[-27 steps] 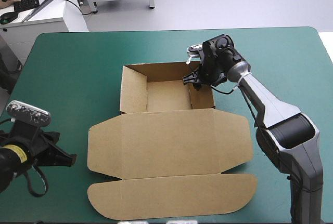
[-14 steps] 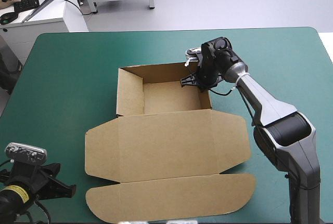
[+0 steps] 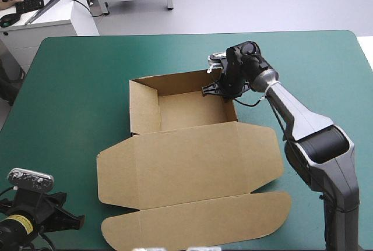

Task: Fold the box

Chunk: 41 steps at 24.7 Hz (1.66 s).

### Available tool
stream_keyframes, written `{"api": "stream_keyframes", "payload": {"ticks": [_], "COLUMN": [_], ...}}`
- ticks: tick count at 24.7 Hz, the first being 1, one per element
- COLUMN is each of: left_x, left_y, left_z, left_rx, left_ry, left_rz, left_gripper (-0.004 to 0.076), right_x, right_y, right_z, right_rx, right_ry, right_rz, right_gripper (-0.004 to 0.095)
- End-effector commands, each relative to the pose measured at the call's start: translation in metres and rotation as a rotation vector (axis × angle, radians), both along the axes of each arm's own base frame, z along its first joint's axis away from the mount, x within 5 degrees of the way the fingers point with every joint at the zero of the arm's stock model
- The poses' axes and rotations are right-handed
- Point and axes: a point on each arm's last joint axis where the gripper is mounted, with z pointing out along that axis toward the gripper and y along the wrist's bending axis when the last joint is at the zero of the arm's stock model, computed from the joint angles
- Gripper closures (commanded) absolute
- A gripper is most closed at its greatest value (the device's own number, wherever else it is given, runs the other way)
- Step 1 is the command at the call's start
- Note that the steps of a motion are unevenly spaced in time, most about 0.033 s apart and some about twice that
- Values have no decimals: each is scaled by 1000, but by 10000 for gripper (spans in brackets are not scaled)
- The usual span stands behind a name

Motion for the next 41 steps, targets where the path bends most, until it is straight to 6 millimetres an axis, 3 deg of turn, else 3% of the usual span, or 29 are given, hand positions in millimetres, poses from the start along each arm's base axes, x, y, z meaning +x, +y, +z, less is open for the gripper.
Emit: {"api": "stream_keyframes", "payload": {"ticks": [1,7,12,17,21,22,23,24,26,31,34,36,39,41], "left_x": [3,0,-3,-4,-4,-4,-4,-4,-4,-4,-4,-5,-4,-2], "left_y": [0,2,3,4,4,4,4,4,4,4,3,2,2,2], "left_z": [9,6,3,2,2,2,2,2,2,2,2,2,2,4], "left_rx": [-11,11,23,37,32,32,32,32,32,34,30,18,21,15], "left_ry": [-51,3,37,63,62,62,62,62,62,62,63,68,55,30], "left_rz": [2,11,16,14,20,20,20,20,20,17,15,10,12,9], "left_gripper": [734,734,734,734,734,734,734,734,734,734,734,734,734,734], "right_x": [-5,-1,-15,-44,-70,-79,-82,-85,-86,-93,-103,-114,-133,-144], "right_y": [-43,-148,-252,-352,-402,-416,-421,-425,-426,-423,-415,-404,-383,-371], "right_z": [53,83,84,84,84,84,84,84,84,95,115,134,158,168], "right_rx": [8,-16,-93,65,70,68,67,80,75,46,38,44,67,96], "right_ry": [-103,-169,-157,-155,-159,-161,-162,-164,-163,-191,-242,-297,-369,-399], "right_rz": [-55,-239,-455,-740,-898,-938,-953,-979,-982,-982,-979,-957,-887,-868], "right_gripper": [909,909,909,909,885,808,756,609,462,433,485,615,921,908]}}
